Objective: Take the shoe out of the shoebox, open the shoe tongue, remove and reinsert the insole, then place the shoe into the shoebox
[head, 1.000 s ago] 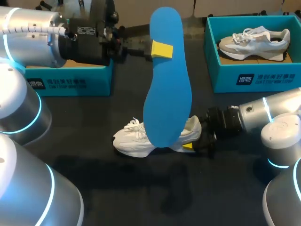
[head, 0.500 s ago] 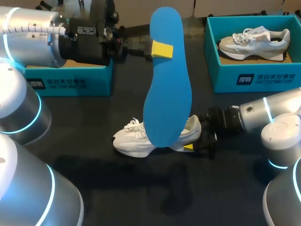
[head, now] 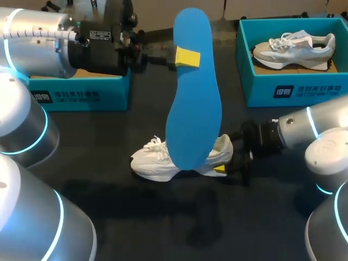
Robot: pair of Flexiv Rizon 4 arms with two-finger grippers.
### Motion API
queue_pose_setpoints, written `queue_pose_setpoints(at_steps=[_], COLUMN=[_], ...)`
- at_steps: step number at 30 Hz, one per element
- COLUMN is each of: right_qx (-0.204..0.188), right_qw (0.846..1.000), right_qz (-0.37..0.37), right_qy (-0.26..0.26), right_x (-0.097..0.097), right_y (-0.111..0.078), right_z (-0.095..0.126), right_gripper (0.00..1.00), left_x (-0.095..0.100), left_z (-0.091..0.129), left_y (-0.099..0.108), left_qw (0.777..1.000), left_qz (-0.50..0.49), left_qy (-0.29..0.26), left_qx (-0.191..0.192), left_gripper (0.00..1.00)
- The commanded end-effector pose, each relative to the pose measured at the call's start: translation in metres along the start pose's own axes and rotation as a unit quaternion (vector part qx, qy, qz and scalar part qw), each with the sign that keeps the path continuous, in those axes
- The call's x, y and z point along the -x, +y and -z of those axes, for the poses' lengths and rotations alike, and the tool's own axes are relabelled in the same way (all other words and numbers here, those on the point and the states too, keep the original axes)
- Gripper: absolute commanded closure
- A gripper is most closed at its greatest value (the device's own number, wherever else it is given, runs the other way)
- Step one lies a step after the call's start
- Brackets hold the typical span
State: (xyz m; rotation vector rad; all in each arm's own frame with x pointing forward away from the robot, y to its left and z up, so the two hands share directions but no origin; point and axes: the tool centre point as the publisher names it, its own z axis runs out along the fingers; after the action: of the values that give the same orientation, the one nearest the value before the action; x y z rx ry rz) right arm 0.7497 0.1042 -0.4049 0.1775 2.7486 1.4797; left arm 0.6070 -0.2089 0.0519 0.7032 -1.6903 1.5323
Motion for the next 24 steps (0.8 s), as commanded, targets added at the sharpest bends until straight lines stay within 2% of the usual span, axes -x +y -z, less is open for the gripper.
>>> queue_pose_setpoints(at_steps=[1,12,24], right_qx=[-0.041,-0.119,-0.228], right_qw=[0.999,0.993,0.973], right_qz=[-0.007,-0.006,-0.022], right_qy=[0.006,-0.004,-0.016], right_x=[-0.002,-0.004,-0.005], right_y=[0.009,0.025,0.053], right_z=[0.013,0.038,0.048], right_gripper=[0.00,0.00,0.00], left_x=[0.001,0.001,0.001], left_z=[-0.002,-0.002,-0.002], left_y=[-0.001,-0.001,-0.001], left_qw=[1.000,1.000,1.000], left_qz=[0.000,0.000,0.000], left_qy=[0.001,0.001,0.001], left_qx=[0.000,0.000,0.000], left_gripper=[1.00,1.00,1.00])
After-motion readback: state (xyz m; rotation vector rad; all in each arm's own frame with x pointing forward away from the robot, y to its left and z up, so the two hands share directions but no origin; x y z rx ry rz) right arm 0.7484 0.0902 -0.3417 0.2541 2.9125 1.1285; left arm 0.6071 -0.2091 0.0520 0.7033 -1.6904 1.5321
